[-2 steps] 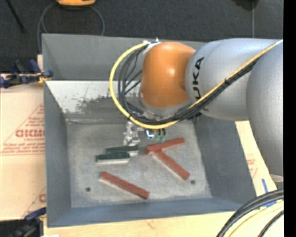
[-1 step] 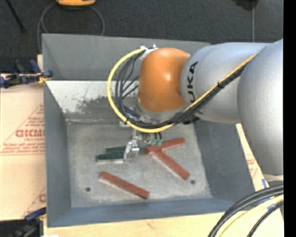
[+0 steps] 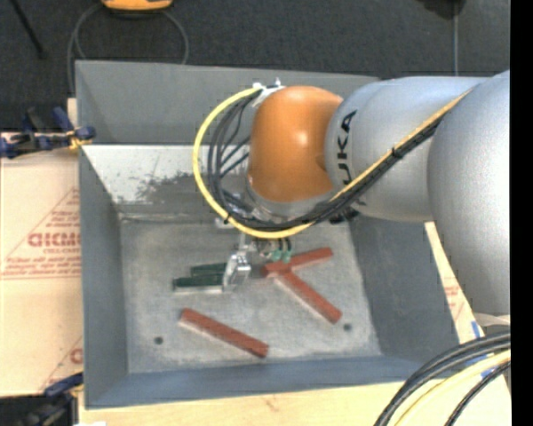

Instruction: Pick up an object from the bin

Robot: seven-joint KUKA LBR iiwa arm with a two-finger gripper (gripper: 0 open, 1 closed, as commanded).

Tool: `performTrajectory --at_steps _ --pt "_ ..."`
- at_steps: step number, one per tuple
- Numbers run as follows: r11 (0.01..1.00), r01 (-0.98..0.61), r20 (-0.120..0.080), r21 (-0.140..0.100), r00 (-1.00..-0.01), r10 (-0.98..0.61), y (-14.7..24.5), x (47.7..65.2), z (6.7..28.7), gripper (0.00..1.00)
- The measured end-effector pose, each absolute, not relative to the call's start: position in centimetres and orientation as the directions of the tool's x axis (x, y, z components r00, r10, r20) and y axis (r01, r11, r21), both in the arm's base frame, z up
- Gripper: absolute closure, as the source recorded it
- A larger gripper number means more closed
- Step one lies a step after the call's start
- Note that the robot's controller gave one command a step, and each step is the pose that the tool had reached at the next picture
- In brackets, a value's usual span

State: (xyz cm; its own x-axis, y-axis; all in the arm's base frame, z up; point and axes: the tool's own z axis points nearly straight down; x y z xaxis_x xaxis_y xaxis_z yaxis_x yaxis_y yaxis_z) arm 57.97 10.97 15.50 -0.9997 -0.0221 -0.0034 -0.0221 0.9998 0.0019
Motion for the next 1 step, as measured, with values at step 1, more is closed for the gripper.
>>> performTrajectory --at_steps 1 --pt "1.000 0.017 -0.007 0.004 -1.000 0.017 12.01 57.46 8.16 1.00"
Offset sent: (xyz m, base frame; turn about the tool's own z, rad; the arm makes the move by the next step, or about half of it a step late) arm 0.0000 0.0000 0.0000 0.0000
